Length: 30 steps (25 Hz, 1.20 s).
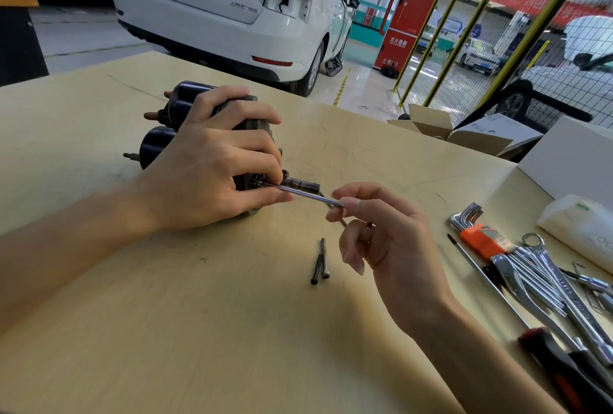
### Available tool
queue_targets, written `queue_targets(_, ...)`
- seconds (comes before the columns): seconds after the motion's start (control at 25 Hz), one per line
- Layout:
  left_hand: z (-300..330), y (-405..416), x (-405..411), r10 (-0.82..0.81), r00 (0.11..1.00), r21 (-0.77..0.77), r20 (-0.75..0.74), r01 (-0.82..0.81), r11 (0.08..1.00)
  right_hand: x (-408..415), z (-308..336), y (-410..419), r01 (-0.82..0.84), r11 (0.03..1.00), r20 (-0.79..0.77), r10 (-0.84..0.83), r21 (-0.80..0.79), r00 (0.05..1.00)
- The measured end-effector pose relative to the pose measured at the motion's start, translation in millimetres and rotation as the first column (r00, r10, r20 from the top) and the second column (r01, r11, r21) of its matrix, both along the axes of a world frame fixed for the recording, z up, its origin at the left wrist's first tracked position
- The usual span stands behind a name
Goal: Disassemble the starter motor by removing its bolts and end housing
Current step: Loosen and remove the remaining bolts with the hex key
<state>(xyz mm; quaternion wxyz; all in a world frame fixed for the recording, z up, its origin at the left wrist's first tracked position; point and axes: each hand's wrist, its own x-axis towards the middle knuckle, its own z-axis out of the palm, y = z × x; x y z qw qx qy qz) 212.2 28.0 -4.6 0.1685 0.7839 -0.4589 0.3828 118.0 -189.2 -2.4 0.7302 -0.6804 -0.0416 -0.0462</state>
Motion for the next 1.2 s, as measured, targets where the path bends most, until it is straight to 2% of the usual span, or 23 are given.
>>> queue_targets(0.2,0.3,0.0,0.0,0.000,1.000,-0.004,0.001,0.000,1.000,0.8,-0.1,-0.5,0.000,1.000,0.007,0.000,0.010,1.000)
queue_targets(0.44,0.5,-0.1,-0.6,0.008,1.000,-0.006,0.003,-0.008,1.000,-1.1,1.4,0.3,0.043,0.997,0.018,-0.042,-0.063,0.999)
queue_targets(0.84,0.6,-0.4,-0.1,-0.011,1.000,-0.011,-0.007,0.011,1.000,-0.6,2.2,1.7,0.047,0.998,0.004,-0.047,-0.050,0.999)
queue_targets(1.2,-0.4,-0.4,0.3,-0.009,1.000,-0.017,-0.004,0.009,1.000,2.9,0.9,0.9,0.248,0.968,-0.069,-0.250,-0.034,0.966)
